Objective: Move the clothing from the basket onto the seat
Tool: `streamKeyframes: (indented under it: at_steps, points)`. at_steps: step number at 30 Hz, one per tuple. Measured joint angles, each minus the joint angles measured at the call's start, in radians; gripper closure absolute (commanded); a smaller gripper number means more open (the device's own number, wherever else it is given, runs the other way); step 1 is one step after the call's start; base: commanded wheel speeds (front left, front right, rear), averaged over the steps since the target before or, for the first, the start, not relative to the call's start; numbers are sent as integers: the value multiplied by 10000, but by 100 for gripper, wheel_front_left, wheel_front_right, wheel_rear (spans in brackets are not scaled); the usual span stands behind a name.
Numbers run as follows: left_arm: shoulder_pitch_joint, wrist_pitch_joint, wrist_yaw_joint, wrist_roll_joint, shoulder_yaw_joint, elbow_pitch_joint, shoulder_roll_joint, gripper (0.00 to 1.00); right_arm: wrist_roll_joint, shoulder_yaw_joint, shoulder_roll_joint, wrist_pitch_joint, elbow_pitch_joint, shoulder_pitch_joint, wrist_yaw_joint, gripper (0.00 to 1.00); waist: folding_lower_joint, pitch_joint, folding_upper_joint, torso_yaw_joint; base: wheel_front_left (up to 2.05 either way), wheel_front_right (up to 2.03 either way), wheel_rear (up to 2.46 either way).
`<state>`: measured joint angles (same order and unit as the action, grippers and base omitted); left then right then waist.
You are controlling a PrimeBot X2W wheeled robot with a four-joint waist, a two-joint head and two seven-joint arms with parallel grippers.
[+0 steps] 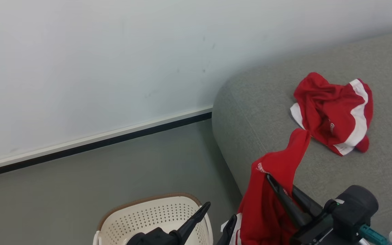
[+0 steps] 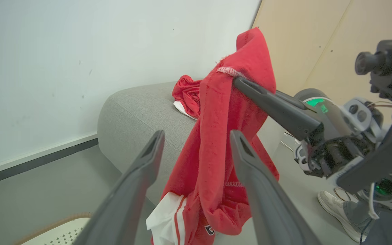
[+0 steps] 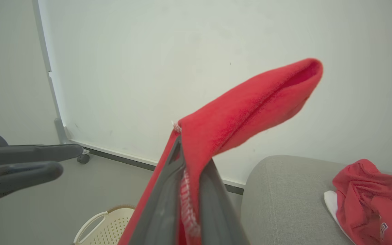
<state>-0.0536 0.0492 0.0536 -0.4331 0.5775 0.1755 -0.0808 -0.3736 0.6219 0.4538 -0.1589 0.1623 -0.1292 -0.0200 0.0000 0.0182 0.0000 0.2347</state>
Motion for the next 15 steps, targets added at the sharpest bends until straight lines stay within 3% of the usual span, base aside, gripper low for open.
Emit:
streamKeyframes:
  at_steps: [7,12,15]
  points:
    - [19,-393,-198,320,-111,-42,19,0,-1327,-1164,-203,88,-67,-1154,174,100,0,-570,0,889,0,0,0]
    - [318,-387,-180,583,102,-351,25,0,-3087,-2869,-857,171,-1515,-2897,155,100,1,-1274,0,1237,0,0,0]
    - [609,-347,-167,612,180,-445,29,0,-4010,-3900,-1162,353,-2759,-4201,-23,100,2,-1751,1,1289,0,0,0]
